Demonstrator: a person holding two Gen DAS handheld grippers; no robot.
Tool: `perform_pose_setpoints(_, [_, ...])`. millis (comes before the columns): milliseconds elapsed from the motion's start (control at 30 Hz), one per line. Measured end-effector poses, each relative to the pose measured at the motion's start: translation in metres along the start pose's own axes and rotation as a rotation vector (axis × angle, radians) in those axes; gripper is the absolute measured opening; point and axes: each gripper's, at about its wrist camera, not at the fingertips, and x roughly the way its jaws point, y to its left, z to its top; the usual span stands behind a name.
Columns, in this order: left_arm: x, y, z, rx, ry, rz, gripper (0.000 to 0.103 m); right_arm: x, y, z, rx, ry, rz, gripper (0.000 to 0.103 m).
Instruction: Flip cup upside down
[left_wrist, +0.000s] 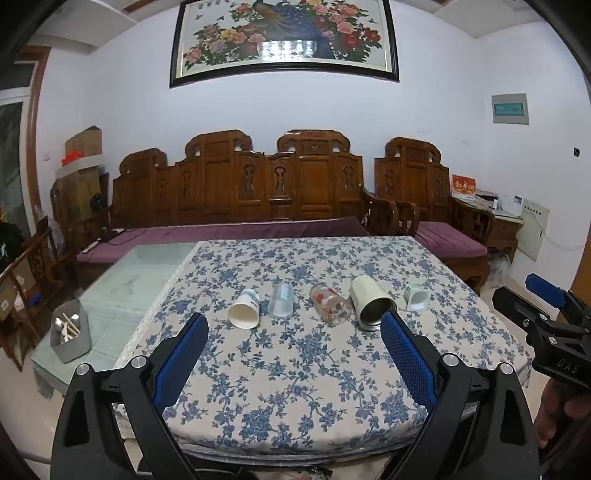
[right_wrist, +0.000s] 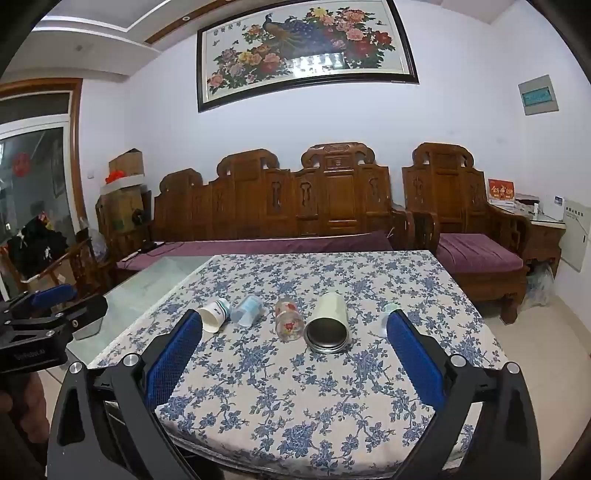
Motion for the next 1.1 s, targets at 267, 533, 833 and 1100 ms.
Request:
perform_pose_setpoints(267, [0.0001, -0.0004, 0.0001, 0.005, 0.002, 0.001, 0.091, 0.0006, -0.0011, -0.0005, 0.002, 0.003, 0.001, 0.101])
perform_pose_setpoints(533, [0.0025, 0.0008, 0.0032, -0.001, 0.000, -0.006, 0.091, 0.0015, -0.0013, 0.0017, 0.002, 0.000, -0.001, 0.101])
perform_pose_setpoints(833, [-0.0017, -0.0005, 0.0047, -0.002, -0.006, -0.011, 0.091, 0.0023, -0.0014, 0.0024, 0.005, 0.001, 0.000, 0.101])
perform_pose_setpoints(1100, [-0.0055, 0.0009, 0.0066, -0.006, -0.015, -0.017, 0.091, 0.0006, -0.0034, 0.0025, 0.009, -0.002, -0.003, 0.101])
